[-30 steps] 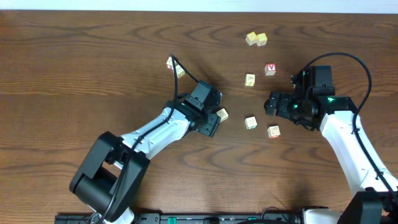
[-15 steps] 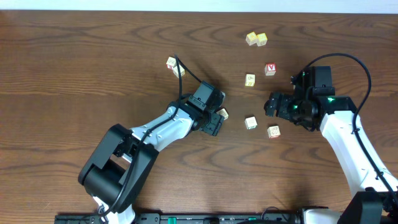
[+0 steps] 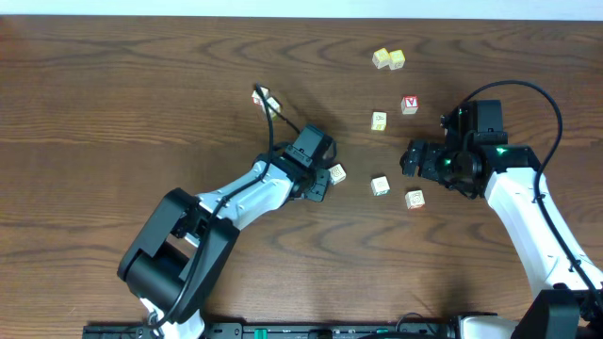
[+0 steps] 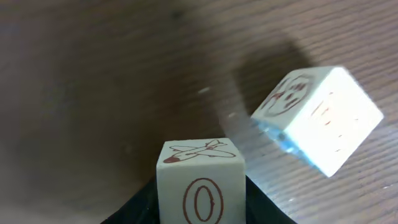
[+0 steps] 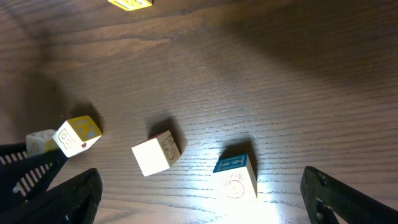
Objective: Lift 4 blocks
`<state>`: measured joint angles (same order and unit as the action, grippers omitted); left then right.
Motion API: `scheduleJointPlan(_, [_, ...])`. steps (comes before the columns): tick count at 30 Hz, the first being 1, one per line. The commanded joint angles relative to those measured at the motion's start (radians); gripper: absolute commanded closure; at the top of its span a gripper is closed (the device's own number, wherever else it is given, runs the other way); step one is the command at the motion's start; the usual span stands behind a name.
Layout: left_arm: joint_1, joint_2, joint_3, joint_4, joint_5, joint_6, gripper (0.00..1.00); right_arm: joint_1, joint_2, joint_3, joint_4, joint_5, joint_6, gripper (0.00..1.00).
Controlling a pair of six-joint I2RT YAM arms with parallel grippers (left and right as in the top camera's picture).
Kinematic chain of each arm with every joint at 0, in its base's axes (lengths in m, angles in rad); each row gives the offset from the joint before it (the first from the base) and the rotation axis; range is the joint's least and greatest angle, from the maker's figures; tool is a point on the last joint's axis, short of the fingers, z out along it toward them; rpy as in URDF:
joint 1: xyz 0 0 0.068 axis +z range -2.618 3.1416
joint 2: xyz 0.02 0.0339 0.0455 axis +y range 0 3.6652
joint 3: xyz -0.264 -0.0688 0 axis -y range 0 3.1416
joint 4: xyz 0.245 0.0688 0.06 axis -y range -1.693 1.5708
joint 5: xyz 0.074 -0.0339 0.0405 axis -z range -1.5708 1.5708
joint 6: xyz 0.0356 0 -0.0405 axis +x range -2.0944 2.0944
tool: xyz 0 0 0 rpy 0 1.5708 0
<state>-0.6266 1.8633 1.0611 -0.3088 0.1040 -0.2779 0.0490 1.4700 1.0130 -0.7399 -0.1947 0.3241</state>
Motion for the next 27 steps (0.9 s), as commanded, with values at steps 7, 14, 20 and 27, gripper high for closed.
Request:
scheduleJointPlan(7, [-0.001,-0.079,0.017,-0.106,-0.078,-0.313,0.65,0.018,-0.007,-0.001,-0.001,-0.009,-0.018,0.01])
scheduleJointPlan(14, [-0.002,-0.075,-0.001,-0.152,-0.089,-0.192,0.65,0.018,-0.007,-0.001,-0.007,-0.009,-0.018,0.01])
scheduleJointPlan(20, [-0.002,-0.072,-0.006,-0.162,-0.108,-0.119,0.61,0.018,-0.007,-0.001,-0.016,-0.009,-0.018,0.01])
scheduleJointPlan(27, [-0.002,-0.074,-0.001,-0.163,-0.073,-0.123,0.51,0.018,-0.007,0.000,-0.019,-0.012,-0.019,0.01])
